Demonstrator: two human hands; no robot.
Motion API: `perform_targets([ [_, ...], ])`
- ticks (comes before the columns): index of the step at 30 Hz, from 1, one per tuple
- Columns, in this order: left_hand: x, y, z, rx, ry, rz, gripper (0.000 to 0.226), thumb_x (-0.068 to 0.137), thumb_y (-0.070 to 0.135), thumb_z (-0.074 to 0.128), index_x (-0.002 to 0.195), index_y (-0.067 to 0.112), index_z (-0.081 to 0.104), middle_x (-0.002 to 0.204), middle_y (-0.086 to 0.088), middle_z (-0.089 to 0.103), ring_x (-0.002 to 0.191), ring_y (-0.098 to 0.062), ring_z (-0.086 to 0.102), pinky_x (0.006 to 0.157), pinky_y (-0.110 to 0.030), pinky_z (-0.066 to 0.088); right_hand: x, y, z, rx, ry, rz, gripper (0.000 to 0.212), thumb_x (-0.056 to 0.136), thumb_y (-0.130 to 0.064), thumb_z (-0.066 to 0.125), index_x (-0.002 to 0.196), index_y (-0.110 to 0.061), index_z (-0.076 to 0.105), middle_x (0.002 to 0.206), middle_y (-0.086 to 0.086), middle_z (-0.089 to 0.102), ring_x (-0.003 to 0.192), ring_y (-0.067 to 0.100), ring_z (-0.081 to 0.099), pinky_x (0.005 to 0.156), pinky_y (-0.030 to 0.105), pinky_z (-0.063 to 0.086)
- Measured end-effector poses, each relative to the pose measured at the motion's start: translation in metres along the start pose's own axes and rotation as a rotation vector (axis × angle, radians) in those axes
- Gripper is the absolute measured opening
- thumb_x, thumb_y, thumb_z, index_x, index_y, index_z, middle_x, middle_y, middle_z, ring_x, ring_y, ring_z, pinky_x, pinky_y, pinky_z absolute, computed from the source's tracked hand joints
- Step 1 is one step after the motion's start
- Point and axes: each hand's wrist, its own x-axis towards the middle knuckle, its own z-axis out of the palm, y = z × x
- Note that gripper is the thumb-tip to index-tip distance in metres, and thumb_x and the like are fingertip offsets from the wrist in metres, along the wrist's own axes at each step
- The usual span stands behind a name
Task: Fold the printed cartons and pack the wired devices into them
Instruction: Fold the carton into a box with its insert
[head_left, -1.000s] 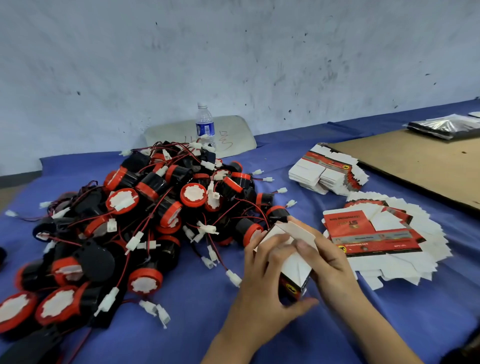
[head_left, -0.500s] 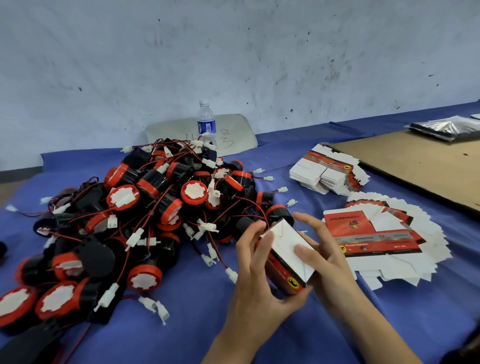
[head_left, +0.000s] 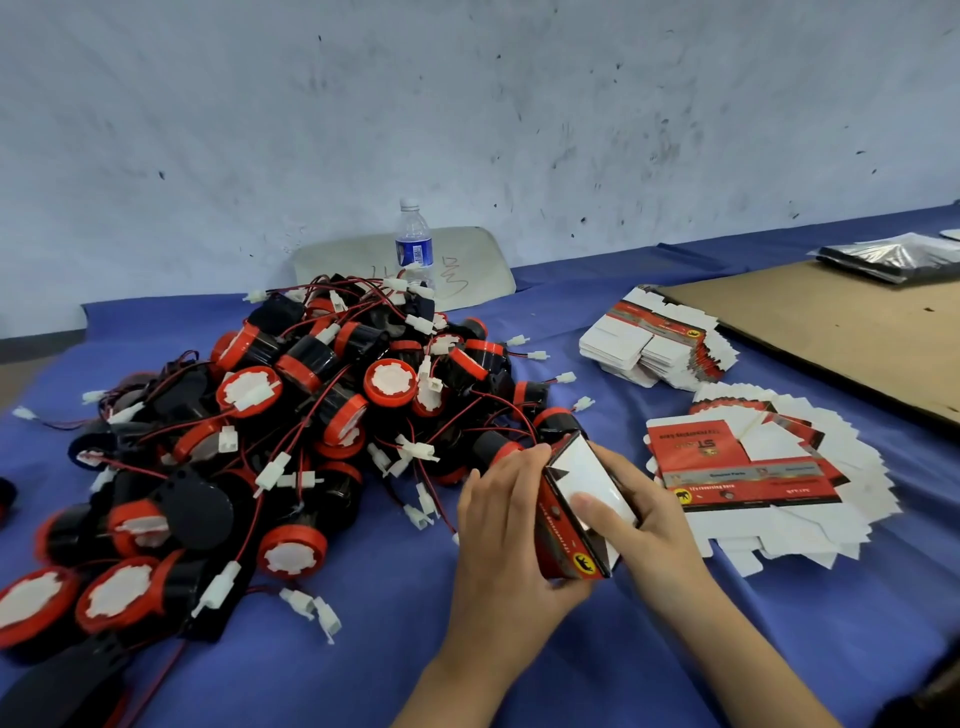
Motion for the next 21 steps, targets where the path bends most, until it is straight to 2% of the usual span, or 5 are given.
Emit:
perform_targets([
  [5, -0.0015, 0.0009, 0.0021, 0.002, -0.016, 0.037, 0.091, 0.07, 0.042, 0.062, 0.147, 0.027, 0.017, 0.143, 0.014, 0.028, 0.136, -0.01, 0.03, 0.108, -0.048, 0.032, 0.0019, 0.0008, -0.0011, 0.077, -0.061, 0.057, 0.037, 0.08, -0.016, 0.061, 0.115, -0.027, 0.069, 0.111, 0.01, 0.07, 0.103, 0.026, 0.067, 0.08, 0.032, 0.055],
  [9, 0.0, 0.0003, -0.0021, -0.07, -0.031, 0.029, 0.091, 0.069, 0.039, 0.065, 0.146, 0.031, 0.016, 0.146, 0.024, 0.019, 0.139, -0.003, 0.022, 0.104, -0.054, 0.039, 0.0039, 0.0026, -0.0025, 0.088, -0.092, 0.075, 0.039, 0.08, -0.016, 0.06, 0.115, -0.03, 0.067, 0.115, 0.009, 0.069, 0.108, 0.029, 0.065, 0.086, 0.037, 0.053],
  [12, -0.0003, 0.0004, -0.0033, -0.102, -0.046, 0.014, 0.091, 0.069, 0.039, 0.065, 0.146, 0.032, 0.016, 0.147, 0.024, 0.019, 0.14, -0.005, 0.022, 0.103, -0.056, 0.04, 0.0036, 0.0043, -0.0027, 0.067, -0.091, 0.068, 0.039, 0.08, -0.016, 0.06, 0.115, -0.031, 0.067, 0.114, 0.009, 0.069, 0.108, 0.029, 0.065, 0.086, 0.039, 0.052],
  [18, 0.0005, -0.0005, -0.001, -0.107, -0.024, 0.0, 0.089, 0.071, 0.039, 0.068, 0.145, 0.027, 0.02, 0.146, 0.02, 0.023, 0.14, -0.006, 0.024, 0.102, -0.055, 0.041, 0.002, 0.0057, -0.004, -0.084, -0.068, -0.028, 0.045, 0.081, -0.017, 0.059, 0.127, -0.018, 0.058, 0.117, 0.002, 0.069, 0.111, 0.021, 0.063, 0.091, 0.035, 0.052],
  [21, 0.0005, 0.0, -0.0005, -0.148, -0.031, 0.004, 0.092, 0.071, 0.039, 0.069, 0.147, 0.03, 0.018, 0.15, 0.028, 0.016, 0.142, -0.008, 0.024, 0.103, -0.056, 0.04, 0.0045, 0.0047, -0.004, 0.087, -0.074, 0.042, 0.046, 0.076, -0.013, 0.049, 0.118, -0.018, 0.066, 0.117, 0.007, 0.069, 0.111, 0.025, 0.062, 0.093, 0.039, 0.048],
])
